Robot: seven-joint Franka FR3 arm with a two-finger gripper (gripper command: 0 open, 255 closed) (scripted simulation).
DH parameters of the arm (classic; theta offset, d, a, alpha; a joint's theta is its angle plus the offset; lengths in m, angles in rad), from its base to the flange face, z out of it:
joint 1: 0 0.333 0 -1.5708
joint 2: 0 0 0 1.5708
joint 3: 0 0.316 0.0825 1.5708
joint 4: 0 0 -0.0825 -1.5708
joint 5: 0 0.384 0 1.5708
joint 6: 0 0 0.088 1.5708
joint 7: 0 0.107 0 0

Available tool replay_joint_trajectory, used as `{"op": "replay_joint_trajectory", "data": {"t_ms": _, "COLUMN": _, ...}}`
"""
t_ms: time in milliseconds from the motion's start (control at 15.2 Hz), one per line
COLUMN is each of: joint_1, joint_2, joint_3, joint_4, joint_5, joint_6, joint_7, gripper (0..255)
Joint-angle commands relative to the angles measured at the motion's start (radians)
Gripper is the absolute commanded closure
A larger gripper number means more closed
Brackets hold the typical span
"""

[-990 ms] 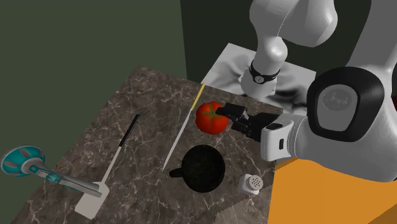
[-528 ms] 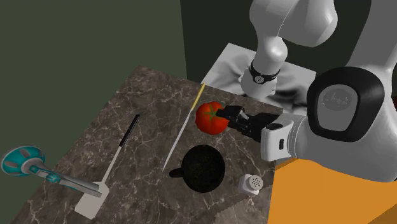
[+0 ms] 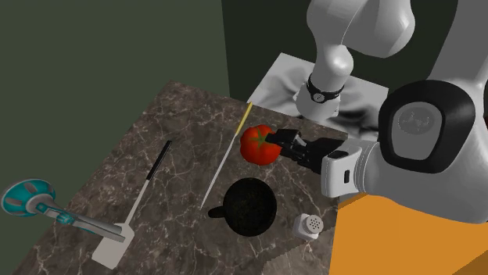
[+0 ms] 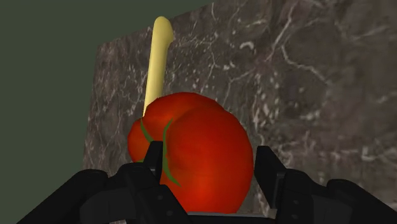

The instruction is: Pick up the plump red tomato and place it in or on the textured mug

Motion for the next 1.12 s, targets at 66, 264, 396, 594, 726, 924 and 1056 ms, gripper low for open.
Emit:
{"op": "replay_joint_trajectory", "data": {"t_ms": 66, "joint_1": 0.004, "joint_2": -0.037, "joint_3": -0.003, "joint_4": 0.002, "joint_5": 0.02, "joint_6": -0.016, "joint_7": -0.035, "gripper": 255}}
{"op": "replay_joint_trajectory", "data": {"t_ms": 264, "joint_1": 0.01, "joint_2": -0.08, "joint_3": -0.008, "joint_4": 0.007, "joint_5": 0.042, "joint_6": -0.037, "joint_7": -0.077, "gripper": 255}}
{"op": "replay_joint_trajectory", "data": {"t_ms": 396, "joint_1": 0.015, "joint_2": -0.106, "joint_3": -0.011, "joint_4": 0.013, "joint_5": 0.055, "joint_6": -0.052, "joint_7": -0.103, "gripper": 255}}
{"op": "replay_joint_trajectory", "data": {"t_ms": 594, "joint_1": 0.021, "joint_2": -0.144, "joint_3": -0.017, "joint_4": 0.022, "joint_5": 0.072, "joint_6": -0.075, "joint_7": -0.142, "gripper": 255}}
{"op": "replay_joint_trajectory", "data": {"t_ms": 726, "joint_1": 0.025, "joint_2": -0.167, "joint_3": -0.022, "joint_4": 0.03, "joint_5": 0.081, "joint_6": -0.092, "joint_7": -0.167, "gripper": 255}}
{"op": "replay_joint_trajectory", "data": {"t_ms": 924, "joint_1": 0.03, "joint_2": -0.199, "joint_3": -0.029, "joint_4": 0.043, "joint_5": 0.094, "joint_6": -0.118, "joint_7": -0.203, "gripper": 255}}
{"op": "replay_joint_trajectory", "data": {"t_ms": 1056, "joint_1": 0.033, "joint_2": -0.219, "joint_3": -0.033, "joint_4": 0.053, "joint_5": 0.101, "joint_6": -0.135, "joint_7": -0.227, "gripper": 255}}
